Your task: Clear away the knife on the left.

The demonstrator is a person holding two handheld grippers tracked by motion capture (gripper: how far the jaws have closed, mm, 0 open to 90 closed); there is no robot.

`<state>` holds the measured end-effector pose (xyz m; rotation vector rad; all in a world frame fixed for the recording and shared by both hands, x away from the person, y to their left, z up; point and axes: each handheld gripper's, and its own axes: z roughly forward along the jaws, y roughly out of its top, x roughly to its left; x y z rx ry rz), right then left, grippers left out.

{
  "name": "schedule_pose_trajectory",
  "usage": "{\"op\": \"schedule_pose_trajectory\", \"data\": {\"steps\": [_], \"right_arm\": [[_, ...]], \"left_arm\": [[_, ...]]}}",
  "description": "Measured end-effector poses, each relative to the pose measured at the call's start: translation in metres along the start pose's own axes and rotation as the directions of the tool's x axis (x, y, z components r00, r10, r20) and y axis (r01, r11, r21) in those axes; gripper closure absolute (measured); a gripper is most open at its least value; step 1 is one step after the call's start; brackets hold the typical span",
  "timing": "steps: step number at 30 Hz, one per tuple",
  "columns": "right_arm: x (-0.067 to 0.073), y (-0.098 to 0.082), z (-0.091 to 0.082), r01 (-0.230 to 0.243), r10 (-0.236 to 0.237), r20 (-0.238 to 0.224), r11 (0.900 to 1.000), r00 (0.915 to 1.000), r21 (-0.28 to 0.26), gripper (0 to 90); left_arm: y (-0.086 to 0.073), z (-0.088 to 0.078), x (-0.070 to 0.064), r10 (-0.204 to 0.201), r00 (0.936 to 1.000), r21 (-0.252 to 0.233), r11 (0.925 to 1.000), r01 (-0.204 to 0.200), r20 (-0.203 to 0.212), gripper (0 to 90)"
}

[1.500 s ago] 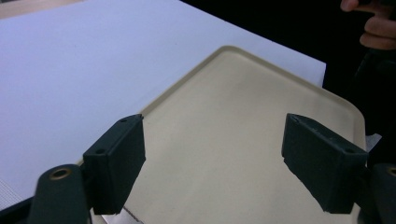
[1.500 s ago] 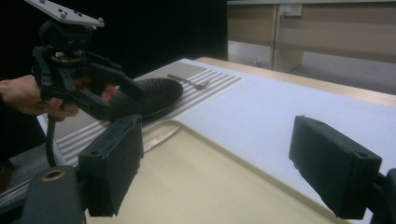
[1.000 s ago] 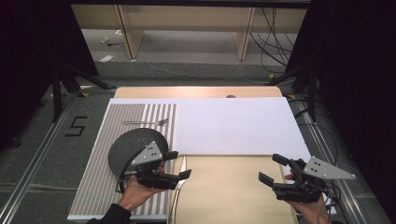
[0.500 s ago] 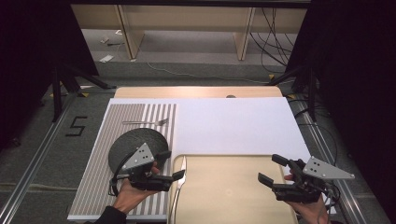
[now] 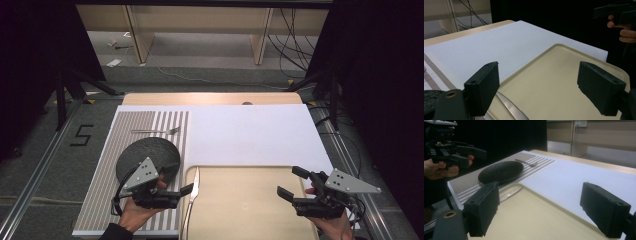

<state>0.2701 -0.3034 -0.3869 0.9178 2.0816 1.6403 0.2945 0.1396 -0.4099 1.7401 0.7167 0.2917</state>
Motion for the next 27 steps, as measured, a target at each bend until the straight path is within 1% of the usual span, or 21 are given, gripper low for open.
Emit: {"op": "schedule_pose_trajectory", "data": {"steps": [8,27], "right_arm": [[0.0004,-0.0011,-0.0021,0.000,0.000,0.001,1.000,1.0000,0.002,16.9],[0.0003,-0.0007,-0.0018,0.002,-0.002,-0.001,1.000,1.0000,0.000,16.9]], "left_arm": [[-0.0014,0.0012,-0.0011,0.001,1.0000,0.002,1.0000,-0.001,0.006,17.5],[-0.0018,0.0031,0.0001,-0.001,1.0000,0.018,0.9998,0.001,0.005,17.4]]}}
